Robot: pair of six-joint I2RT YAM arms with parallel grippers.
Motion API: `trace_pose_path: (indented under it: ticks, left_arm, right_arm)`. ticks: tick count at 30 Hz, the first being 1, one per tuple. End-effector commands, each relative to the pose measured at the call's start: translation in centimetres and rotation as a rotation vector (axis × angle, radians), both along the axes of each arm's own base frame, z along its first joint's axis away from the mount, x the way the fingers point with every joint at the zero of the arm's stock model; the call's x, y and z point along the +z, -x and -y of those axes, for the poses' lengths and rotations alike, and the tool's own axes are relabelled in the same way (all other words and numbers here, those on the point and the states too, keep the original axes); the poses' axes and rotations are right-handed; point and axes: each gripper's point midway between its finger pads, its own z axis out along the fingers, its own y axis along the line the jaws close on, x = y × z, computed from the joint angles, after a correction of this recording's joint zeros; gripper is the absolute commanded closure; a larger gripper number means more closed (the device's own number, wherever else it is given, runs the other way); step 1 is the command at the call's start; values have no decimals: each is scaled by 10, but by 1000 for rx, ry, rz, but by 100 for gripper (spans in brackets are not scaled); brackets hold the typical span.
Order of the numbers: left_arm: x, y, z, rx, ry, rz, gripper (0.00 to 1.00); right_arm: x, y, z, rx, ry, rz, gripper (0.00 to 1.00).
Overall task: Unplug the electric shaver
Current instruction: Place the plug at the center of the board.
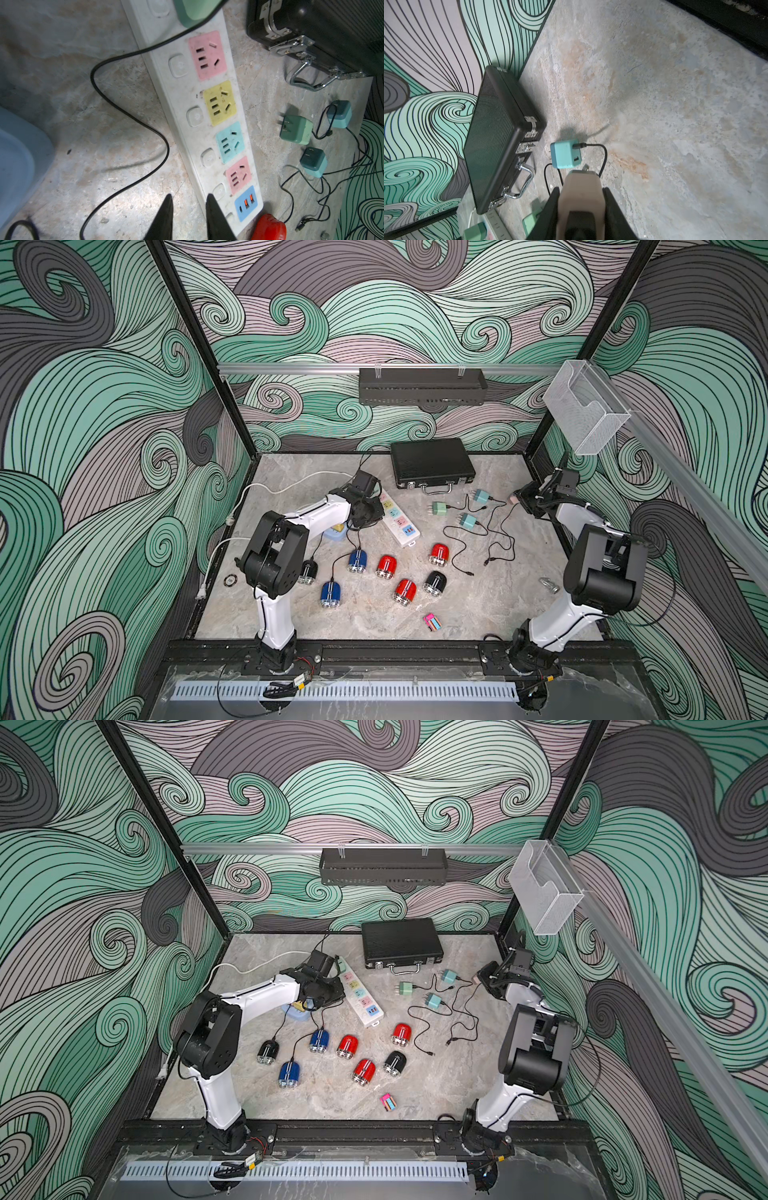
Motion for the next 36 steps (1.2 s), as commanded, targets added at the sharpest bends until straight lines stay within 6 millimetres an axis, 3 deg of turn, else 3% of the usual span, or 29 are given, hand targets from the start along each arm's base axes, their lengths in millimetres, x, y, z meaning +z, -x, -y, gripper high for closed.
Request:
trace_pose_path:
  ticks: [1,7,19,28,36]
  left_arm:
    - [16,5,5,-31,16,35,72]
    - [17,10,2,-35,10,34,72]
    - [23,11,2,-48,6,39,72]
    - [28,10,4,-49,9,49,72]
    - [33,8,5,-53,3,59,72]
  right_arm:
    - [-4,-11,13,-47,-46,21,75]
    - [-27,-19,24,-66,-90,3,76]
    - [-61,-32,19,-61,-190,-17,75]
    - [-74,-31,14,-60,-226,-38,70]
    - [-72,-23,14,-63,-213,-48,62]
